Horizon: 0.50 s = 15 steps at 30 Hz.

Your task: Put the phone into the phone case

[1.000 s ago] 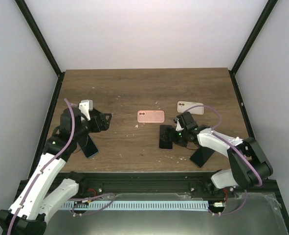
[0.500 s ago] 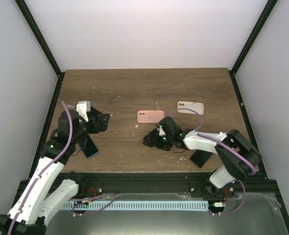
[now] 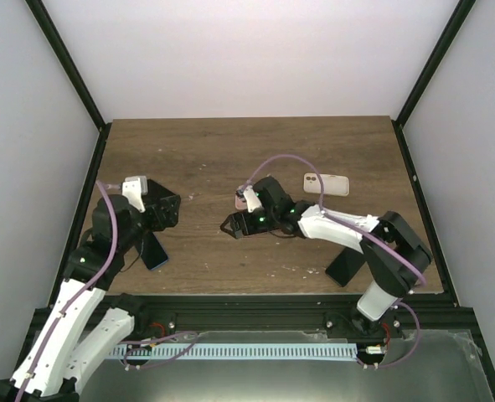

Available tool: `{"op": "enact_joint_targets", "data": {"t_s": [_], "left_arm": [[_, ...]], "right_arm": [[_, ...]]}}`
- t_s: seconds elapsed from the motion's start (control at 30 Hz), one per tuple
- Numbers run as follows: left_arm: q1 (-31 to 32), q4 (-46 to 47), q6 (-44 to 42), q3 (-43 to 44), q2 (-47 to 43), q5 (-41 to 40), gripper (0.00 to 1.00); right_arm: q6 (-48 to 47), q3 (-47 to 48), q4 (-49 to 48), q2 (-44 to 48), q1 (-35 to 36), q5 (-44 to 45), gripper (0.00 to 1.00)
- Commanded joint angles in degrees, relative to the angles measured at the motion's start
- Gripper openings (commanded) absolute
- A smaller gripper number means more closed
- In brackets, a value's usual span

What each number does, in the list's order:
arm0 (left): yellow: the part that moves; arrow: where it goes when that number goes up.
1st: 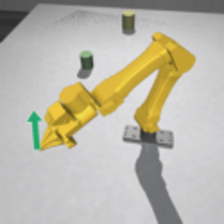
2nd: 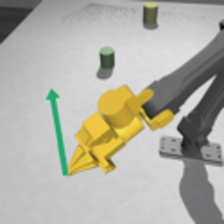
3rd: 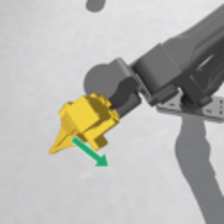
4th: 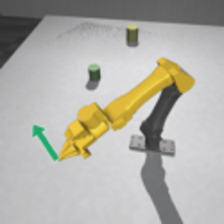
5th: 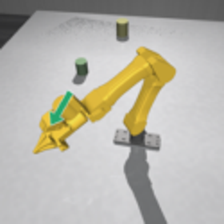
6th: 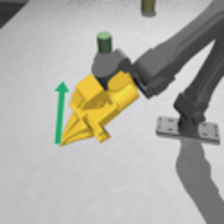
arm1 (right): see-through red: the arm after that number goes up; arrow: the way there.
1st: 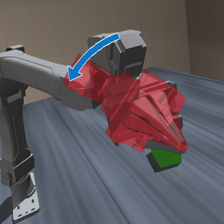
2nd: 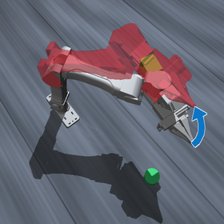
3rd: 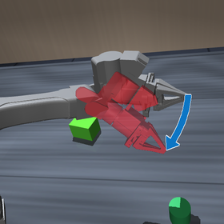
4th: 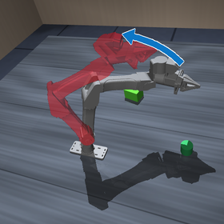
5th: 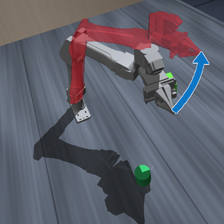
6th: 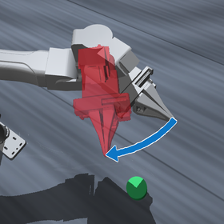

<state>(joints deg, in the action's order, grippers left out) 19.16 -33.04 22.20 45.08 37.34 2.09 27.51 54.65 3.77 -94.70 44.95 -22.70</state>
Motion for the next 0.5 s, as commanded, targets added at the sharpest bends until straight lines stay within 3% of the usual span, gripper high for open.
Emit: {"op": "enact_joint_targets", "data": {"t_s": [0.0, 0.17, 0.47], "left_arm": [[-0.35, -0.80, -1.41, -0.37, -2.16, -3.14, 0.98], [-0.35, -0.84, -1.72, -0.70, -4.66, -5.61, 0.98], [-0.34, -0.28, -1.89, -1.37, -7.30, -6.79, 0.98]], "right_arm": [[-27.51, 3.39, 7.60, 3.21, -1.79, -4.31, 0.92], [-46.32, 5.43, 14.15, 0.29, -3.55, -3.91, 0.93], [-60.53, 22.67, 29.25, -14.21, -11.68, -12.45, 0.94]]}}
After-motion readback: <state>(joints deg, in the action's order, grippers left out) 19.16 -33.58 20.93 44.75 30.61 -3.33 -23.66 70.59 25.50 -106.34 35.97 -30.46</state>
